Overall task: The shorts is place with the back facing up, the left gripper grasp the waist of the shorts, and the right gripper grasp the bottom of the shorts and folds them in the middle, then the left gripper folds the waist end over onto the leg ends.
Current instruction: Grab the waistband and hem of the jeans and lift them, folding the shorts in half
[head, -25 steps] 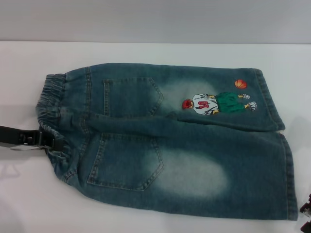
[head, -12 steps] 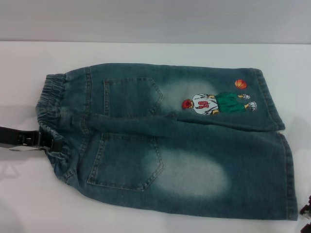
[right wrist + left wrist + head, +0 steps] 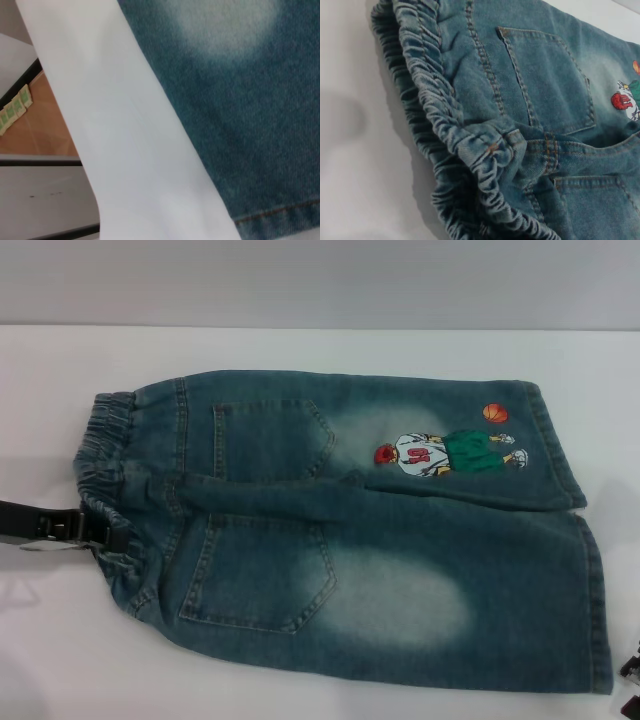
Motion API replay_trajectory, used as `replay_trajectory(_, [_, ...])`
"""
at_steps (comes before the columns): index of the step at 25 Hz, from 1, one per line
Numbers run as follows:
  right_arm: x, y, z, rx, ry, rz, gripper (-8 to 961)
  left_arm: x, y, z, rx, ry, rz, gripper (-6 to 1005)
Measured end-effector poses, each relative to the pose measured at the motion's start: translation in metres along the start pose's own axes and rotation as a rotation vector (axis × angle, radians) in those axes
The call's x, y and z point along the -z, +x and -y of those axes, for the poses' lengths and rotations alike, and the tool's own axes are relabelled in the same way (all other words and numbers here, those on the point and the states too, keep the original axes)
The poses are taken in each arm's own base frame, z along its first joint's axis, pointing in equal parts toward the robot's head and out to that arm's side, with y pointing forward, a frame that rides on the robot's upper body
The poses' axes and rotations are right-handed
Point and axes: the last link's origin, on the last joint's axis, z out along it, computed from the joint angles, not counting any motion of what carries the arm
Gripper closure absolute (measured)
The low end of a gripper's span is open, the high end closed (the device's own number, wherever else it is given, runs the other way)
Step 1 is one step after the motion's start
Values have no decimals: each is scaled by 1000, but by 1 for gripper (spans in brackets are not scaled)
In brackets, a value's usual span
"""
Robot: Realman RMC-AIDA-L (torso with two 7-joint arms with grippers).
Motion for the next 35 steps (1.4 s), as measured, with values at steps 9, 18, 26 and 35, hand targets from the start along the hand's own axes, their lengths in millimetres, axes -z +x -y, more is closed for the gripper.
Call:
replay_trajectory(9, [1,-7,0,17,15,6,337,-2,0,-1,2,0,-2,954])
replay_trajectory(18, [-1,-11,-1,30,14,5,338,-2,0,-1,4,0,-3,954])
replay_trajectory(26, [0,-17,-2,50,26,16,337,-3,-2,0,10,-4,3,954])
replay_trajectory(35, [1,-30,-7,94,35,38,338,-3,-4,1,12,-2,4,953])
